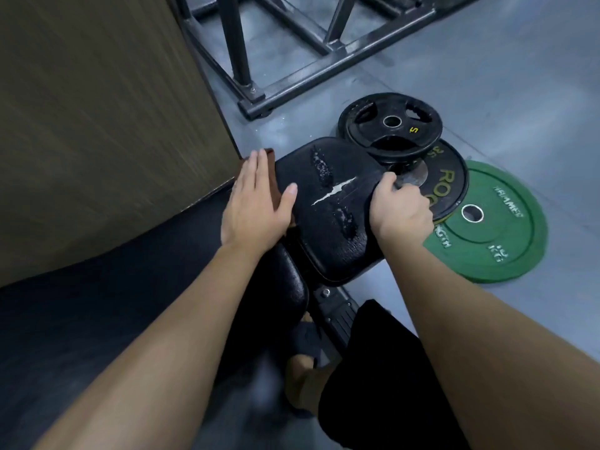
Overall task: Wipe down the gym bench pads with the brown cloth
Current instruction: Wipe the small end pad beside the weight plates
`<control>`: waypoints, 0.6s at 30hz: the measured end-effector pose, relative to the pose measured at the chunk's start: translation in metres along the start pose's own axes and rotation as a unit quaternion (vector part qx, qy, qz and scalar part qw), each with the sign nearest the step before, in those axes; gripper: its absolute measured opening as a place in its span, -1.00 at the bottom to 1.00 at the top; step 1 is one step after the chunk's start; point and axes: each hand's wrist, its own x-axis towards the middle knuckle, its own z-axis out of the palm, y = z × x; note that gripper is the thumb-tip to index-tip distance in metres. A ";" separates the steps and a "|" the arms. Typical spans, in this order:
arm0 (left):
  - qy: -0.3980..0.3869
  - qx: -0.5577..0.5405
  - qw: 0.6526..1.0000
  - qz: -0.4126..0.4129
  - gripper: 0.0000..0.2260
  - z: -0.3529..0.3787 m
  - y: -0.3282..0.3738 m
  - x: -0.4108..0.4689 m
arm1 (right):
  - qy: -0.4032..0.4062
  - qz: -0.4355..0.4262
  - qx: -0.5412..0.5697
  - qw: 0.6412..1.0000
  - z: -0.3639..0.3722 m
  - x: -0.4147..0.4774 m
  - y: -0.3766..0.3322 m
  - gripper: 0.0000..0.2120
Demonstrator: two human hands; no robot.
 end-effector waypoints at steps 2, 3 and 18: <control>0.001 -0.004 1.000 0.013 -0.33 0.007 0.010 0.024 | 0.017 0.006 0.007 1.000 0.005 0.003 0.002 -0.45; -0.001 0.004 1.000 0.030 -0.36 0.009 0.012 0.034 | 0.022 0.005 0.011 1.000 0.007 0.004 0.003 -0.47; -0.084 -0.001 0.980 0.180 -0.41 0.013 0.047 -0.019 | 0.011 -0.008 0.087 0.996 -0.003 -0.010 0.003 -0.55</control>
